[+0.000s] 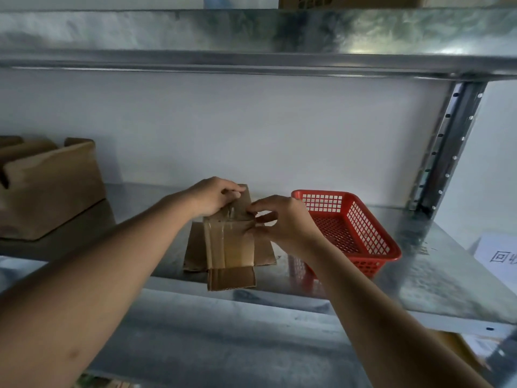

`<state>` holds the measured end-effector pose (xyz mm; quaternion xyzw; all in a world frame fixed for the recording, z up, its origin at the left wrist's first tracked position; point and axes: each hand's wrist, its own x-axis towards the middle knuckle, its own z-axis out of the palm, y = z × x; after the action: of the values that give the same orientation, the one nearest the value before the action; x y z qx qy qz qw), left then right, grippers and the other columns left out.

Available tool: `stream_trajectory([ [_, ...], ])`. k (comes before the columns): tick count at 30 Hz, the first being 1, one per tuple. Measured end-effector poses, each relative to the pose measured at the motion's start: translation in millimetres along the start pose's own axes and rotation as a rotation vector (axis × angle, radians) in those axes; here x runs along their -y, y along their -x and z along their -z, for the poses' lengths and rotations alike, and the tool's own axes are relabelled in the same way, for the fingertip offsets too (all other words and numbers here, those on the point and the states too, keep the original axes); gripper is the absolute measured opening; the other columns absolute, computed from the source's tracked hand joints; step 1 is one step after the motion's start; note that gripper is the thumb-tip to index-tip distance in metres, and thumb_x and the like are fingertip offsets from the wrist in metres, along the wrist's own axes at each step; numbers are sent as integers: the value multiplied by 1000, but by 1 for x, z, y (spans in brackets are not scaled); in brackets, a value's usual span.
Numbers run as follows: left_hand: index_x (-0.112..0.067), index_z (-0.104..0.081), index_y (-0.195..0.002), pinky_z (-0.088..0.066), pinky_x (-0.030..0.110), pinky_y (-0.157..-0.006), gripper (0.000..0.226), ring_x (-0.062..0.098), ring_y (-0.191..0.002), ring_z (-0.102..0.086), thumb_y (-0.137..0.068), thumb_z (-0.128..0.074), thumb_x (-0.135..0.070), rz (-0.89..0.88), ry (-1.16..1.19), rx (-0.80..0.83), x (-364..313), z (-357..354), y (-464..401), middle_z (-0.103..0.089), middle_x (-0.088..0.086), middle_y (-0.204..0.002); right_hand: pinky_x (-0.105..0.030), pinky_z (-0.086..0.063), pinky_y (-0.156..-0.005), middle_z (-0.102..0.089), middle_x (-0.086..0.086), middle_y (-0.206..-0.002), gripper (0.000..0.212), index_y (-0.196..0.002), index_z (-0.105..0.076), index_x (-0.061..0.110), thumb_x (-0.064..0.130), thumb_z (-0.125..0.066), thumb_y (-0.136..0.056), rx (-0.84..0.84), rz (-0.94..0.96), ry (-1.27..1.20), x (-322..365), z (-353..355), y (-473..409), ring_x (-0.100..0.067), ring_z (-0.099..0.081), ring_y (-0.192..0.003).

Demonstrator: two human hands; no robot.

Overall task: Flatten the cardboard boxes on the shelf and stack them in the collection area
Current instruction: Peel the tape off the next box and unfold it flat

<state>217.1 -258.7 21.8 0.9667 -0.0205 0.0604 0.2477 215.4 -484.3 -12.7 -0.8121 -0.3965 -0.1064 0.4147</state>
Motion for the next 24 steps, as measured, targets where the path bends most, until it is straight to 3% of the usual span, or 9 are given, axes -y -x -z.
stream_trajectory([
  [2,-35,-57,-146,-25,29,-107,46,22,-149,-37,-103,-55,-51,23,26,31,0,1,-4,-41,-7,-162,-21,-61,-82,-76,4,-109,40,-114,-79,14,15,-92,-76,-65,37,45,-2,4,5,-4,-74,-86],
  [6,-48,-48,-150,-22,41,-118,77,22,-153,-28,-82,-58,-84,64,42,109,0,5,-7,-28,-12,-168,-23,-59,-79,-80,2,-96,31,-110,-81,16,6,-84,-82,-126,196,209,1,10,9,-6,-73,-83],
  [9,-54,-46,-148,-23,42,-120,95,21,-153,-29,-65,-59,-97,59,20,133,0,7,-5,-25,-15,-168,-36,-60,-74,-78,-2,-98,26,-110,-80,18,4,-72,-91,-65,280,401,5,12,6,-17,-73,-84],
  [11,-53,-46,-149,-27,38,-115,97,21,-152,-33,-64,-59,-98,44,3,127,0,8,-5,-27,-13,-168,-45,-60,-71,-74,-2,-101,20,-108,-79,18,8,-65,-96,-1,281,521,9,14,4,-23,-71,-88],
  [17,-39,-45,-154,-37,39,-108,98,25,-145,-43,-73,-54,-93,44,-130,97,-10,5,-9,-38,-6,-164,-47,-59,-68,-70,-6,-102,22,-109,-79,14,3,-64,-97,-42,285,540,13,21,7,-28,-70,-86],
  [21,-30,-50,-152,-36,31,-100,76,22,-138,-49,-89,-55,-74,3,-125,91,-18,2,-10,-49,-4,-157,-47,-57,-59,-69,-5,-102,29,-104,-79,12,-9,-64,-90,-159,318,533,18,16,15,-29,-69,-80],
  [24,-33,-55,-148,-39,32,-102,67,23,-136,-50,-93,-52,-71,19,-168,82,-23,-1,-10,-53,-3,-154,-38,-58,-68,-75,-2,-94,21,-93,-81,11,-4,-67,-91,-224,287,399,26,18,12,-18,-71,-80],
])
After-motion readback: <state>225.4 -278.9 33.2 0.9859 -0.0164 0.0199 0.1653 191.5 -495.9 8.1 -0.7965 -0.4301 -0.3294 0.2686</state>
